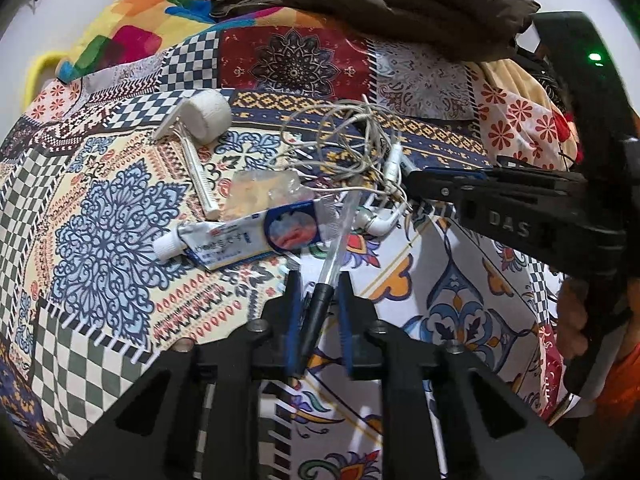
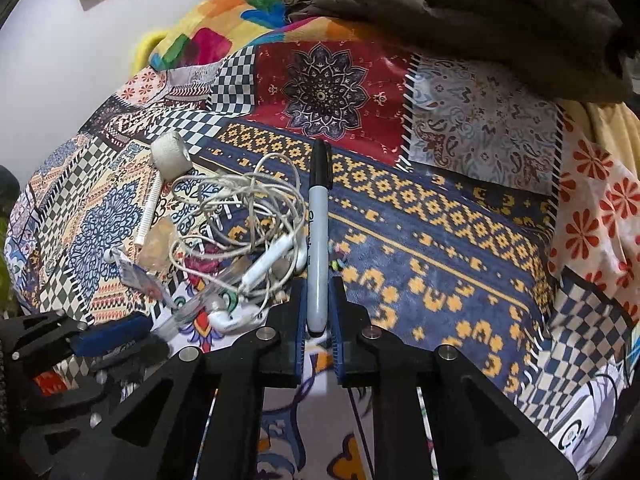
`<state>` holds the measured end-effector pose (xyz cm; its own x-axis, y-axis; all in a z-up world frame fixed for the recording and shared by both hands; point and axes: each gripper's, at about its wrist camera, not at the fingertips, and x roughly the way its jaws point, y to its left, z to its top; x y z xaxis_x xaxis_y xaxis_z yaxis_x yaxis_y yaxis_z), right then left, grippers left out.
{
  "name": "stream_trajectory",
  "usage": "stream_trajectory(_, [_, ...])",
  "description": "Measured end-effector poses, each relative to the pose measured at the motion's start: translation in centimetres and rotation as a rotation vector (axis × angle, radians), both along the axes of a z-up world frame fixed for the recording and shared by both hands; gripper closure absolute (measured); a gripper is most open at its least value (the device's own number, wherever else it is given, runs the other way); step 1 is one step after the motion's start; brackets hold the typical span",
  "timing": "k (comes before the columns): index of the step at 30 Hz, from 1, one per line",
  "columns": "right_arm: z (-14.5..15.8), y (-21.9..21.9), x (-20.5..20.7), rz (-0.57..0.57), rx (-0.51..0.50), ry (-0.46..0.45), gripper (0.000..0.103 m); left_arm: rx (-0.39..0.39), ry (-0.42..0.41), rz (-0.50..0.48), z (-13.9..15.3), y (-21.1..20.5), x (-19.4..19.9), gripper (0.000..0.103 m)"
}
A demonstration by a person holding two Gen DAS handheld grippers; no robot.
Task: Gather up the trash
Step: 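Grasp the clear pen with the left gripper while the right gripper grasps the black Sharpie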
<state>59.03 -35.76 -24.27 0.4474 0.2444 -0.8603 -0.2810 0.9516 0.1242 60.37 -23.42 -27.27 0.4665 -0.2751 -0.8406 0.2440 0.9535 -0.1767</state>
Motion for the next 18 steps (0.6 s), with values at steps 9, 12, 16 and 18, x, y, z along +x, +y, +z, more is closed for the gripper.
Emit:
stream_trajectory(9, [0.9,-2.7,-5.8,-0.007,0.054,0.036,0.093,0.015,0.049,-0.058,0.2,-1.0,-3.4,0.090])
stream_trajectory(12, [0.1,-3.0,-7.9,0.006,0.074,0.090,0.093,0.025,0.067,-0.044,0.2,-0.9,-4.6,0.090])
stream_trajectory(16, [-0.6,-2.3,-10.2,0.047,0.016,0.099,0.093,0.045,0.067,-0.044,0.1,-1.3,-6.2,0.090])
stream_trajectory(18, [-0.7,-1.8,-10.6,0.074,-0.001,0.096,0.093,0.076,0.052,-0.052,0.1,-1.6,-6.5,0.090])
